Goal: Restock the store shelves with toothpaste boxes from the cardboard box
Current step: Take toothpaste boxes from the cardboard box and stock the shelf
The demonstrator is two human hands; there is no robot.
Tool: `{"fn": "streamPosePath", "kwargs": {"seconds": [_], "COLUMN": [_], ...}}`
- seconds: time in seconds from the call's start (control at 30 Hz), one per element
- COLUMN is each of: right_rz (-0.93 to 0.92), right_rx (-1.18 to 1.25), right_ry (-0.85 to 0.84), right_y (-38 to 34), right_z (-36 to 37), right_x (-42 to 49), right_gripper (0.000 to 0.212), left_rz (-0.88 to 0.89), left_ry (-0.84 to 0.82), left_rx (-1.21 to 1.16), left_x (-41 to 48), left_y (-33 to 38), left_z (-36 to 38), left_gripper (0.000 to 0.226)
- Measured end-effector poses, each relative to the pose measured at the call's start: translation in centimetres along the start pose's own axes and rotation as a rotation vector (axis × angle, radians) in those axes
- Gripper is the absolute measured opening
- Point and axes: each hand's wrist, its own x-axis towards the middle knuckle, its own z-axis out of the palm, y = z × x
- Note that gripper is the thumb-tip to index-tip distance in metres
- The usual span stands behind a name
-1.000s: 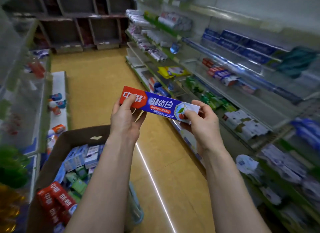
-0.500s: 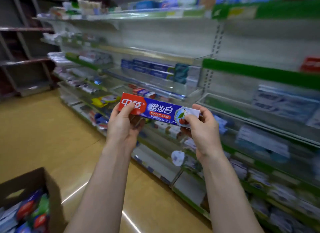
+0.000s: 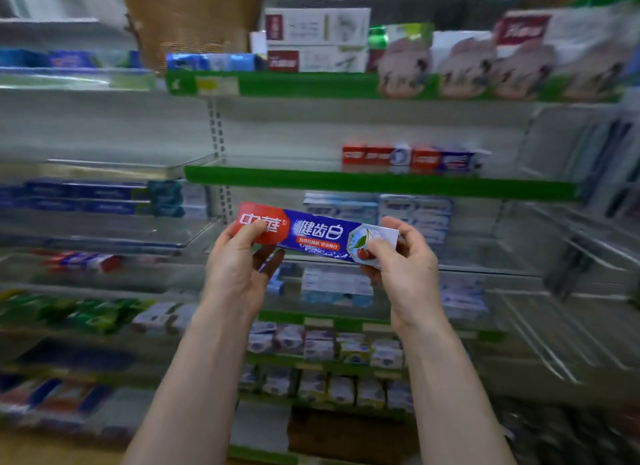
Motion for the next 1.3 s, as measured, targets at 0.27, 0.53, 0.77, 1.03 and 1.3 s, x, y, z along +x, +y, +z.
{"fn": "streamPosePath", "kwargs": {"seconds": [0.27,0.53,0.77,1.03,1.3], "right_rz": [-0.098,-0.072,-0.009,-0.01,-0.038], "right_rx": [-0.093,-0.439,-0.648,-0.955,-1.028], "right_ry": [0.167,0.047,0.03,-0.002,-0.087], "right_y": [-2.3,-7.0,-9.6,-11.3,-10.5], "right_z": [-5.1,-10.1,-13.0,-16.5,-21.5], "right_x": [6.0,13.7,20.0,27.8,35.8], "right_gripper": [0.026,0.043,0.044,0.04,0.054], "left_rz": [-0.116,-0.081,0.018,0.217,0.303], "left_ry": [-0.233,-0.614,-0.837,-0.878,-0.806], "left_rx": [0.072,0.581,0.928,1.167,1.3], "left_x": [4.0,10.4,15.5,19.8,22.3], "left_y": [-2.8,-2.0,-2.2,-4.9,-9.3], "left_z": [8.2,14.7,20.7,28.5,34.4], "left_gripper": [0.018,0.042,0.04,0.053,0.037]}}
